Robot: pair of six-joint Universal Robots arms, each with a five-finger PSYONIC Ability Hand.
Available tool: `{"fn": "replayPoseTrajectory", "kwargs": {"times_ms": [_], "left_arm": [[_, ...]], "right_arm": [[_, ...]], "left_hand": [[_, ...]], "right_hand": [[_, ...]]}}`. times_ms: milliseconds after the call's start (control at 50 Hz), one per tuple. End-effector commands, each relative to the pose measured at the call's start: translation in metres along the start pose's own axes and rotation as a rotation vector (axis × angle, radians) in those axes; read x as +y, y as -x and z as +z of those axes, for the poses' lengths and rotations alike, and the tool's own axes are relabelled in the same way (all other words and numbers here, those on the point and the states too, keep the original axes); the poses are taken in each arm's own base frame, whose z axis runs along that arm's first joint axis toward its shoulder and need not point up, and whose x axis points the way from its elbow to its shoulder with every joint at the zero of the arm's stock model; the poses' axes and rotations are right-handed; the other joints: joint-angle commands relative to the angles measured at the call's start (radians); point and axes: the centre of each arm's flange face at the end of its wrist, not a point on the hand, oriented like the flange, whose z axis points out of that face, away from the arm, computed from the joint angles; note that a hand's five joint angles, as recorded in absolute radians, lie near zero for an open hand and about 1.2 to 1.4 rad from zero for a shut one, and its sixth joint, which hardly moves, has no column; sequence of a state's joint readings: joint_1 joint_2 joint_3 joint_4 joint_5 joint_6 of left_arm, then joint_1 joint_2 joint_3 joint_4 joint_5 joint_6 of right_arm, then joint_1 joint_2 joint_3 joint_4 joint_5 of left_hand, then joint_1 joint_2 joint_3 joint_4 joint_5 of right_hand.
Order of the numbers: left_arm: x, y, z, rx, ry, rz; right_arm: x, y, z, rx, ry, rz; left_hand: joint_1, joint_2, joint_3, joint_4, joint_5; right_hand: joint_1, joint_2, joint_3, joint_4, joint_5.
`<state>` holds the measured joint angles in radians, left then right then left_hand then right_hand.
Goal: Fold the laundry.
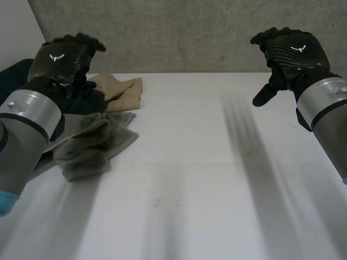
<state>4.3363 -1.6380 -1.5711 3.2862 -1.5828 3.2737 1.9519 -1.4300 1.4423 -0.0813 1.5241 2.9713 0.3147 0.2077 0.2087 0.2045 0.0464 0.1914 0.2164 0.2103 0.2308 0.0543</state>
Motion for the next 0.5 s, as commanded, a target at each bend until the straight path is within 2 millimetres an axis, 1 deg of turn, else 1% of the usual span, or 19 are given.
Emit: {"fn": "replayPoseTrajectory", "kwargs": {"times_ms": [20,80,100,140,160,220,240,260,280,300,320,360,380,400,420,440,460,480,500], "left_arm": [[0.088,0.037,0.040,-0.058,0.252,0.346],[0.115,0.048,0.049,-0.058,0.318,0.432],[0.132,0.059,0.057,-0.068,0.352,0.471],[0.152,0.065,0.064,-0.066,0.382,0.488],[0.171,0.072,0.073,-0.075,0.394,0.495],[0.183,0.079,0.085,-0.093,0.371,0.498],[0.190,0.080,0.093,-0.100,0.355,0.502],[0.194,0.081,0.096,-0.102,0.350,0.504],[0.197,0.084,0.100,-0.108,0.344,0.503],[0.201,0.086,0.102,-0.112,0.345,0.498],[0.202,0.087,0.103,-0.112,0.345,0.496],[0.203,0.082,0.104,-0.091,0.338,0.495],[0.201,0.078,0.105,-0.070,0.322,0.494],[0.199,0.075,0.106,-0.056,0.311,0.491],[0.197,0.072,0.106,-0.045,0.303,0.488],[0.191,0.058,0.105,-0.003,0.272,0.483],[0.187,0.054,0.105,0.004,0.261,0.485],[0.181,0.047,0.105,0.016,0.241,0.485],[0.169,0.039,0.105,0.025,0.211,0.485]], "right_arm": [[0.001,0.000,0.000,-0.002,0.003,-0.020],[0.001,0.001,0.000,-0.005,0.002,-0.021],[0.001,0.001,0.000,-0.006,0.005,-0.021],[0.003,0.001,0.000,-0.007,0.010,-0.021],[0.003,0.001,0.000,-0.007,0.011,-0.021],[0.006,0.002,0.000,-0.008,0.019,-0.020],[0.006,0.002,0.000,-0.009,0.022,-0.020],[0.007,0.002,0.000,-0.009,0.023,-0.020],[0.007,0.002,0.000,-0.009,0.025,-0.022],[0.008,0.002,0.000,-0.010,0.026,-0.022],[0.008,0.002,-0.001,-0.010,0.026,-0.022],[0.008,0.002,0.000,-0.009,0.028,-0.022],[0.009,0.002,0.000,-0.007,0.030,-0.022],[0.008,0.001,0.000,-0.005,0.029,-0.022],[0.009,0.000,0.000,-0.004,0.029,-0.022],[0.009,-0.001,0.000,0.000,0.031,-0.022],[0.009,-0.002,0.001,0.002,0.031,-0.022],[0.009,-0.002,0.001,0.003,0.032,-0.022],[0.009,-0.003,0.001,0.005,0.032,-0.022]], "left_hand": [[-0.110,-0.003,-0.004,0.000,-0.016],[-0.110,-0.003,-0.004,0.000,-0.016],[-0.104,0.003,0.002,0.006,-0.010],[-0.101,0.006,0.005,0.009,-0.007],[-0.095,0.012,0.011,0.015,-0.002],[-0.072,0.035,0.034,0.038,0.022],[0.015,0.122,0.121,0.126,0.109],[0.101,0.208,0.207,0.211,0.194],[0.270,0.377,0.376,0.380,0.364],[0.414,0.521,0.520,0.524,0.508],[0.488,0.595,0.594,0.598,0.582],[0.670,0.777,0.776,0.780,0.764],[0.935,1.042,1.041,1.046,1.029],[1.080,1.187,1.186,1.190,1.174],[1.082,1.189,1.188,1.192,1.175],[1.082,1.189,1.188,1.192,1.175],[1.082,1.189,1.188,1.192,1.175],[1.082,1.189,1.188,1.192,1.175],[1.082,1.189,1.188,1.192,1.175]], "right_hand": [[-0.017,-0.042,-0.036,-0.056,-0.054],[-0.017,-0.042,-0.036,-0.056,-0.054],[-0.017,-0.042,-0.036,-0.056,-0.054],[-0.017,-0.042,-0.036,-0.056,-0.054],[-0.017,-0.042,-0.036,-0.056,-0.054],[-0.017,-0.042,-0.036,-0.056,-0.054],[-0.017,-0.042,-0.036,-0.056,-0.054],[-0.017,-0.042,-0.036,-0.056,-0.054],[-0.017,-0.042,-0.036,-0.056,-0.054],[-0.017,-0.042,-0.036,-0.056,-0.054],[-0.017,-0.042,-0.036,-0.056,-0.054],[-0.017,-0.042,-0.036,-0.056,-0.054],[-0.017,-0.042,-0.036,-0.056,-0.054],[-0.017,-0.042,-0.036,-0.056,-0.054],[-0.017,-0.042,-0.036,-0.056,-0.054],[-0.017,-0.042,-0.036,-0.056,-0.054],[-0.017,-0.042,-0.036,-0.056,-0.054],[-0.017,-0.042,-0.036,-0.056,-0.054],[-0.017,-0.042,-0.036,-0.056,-0.054]]}}
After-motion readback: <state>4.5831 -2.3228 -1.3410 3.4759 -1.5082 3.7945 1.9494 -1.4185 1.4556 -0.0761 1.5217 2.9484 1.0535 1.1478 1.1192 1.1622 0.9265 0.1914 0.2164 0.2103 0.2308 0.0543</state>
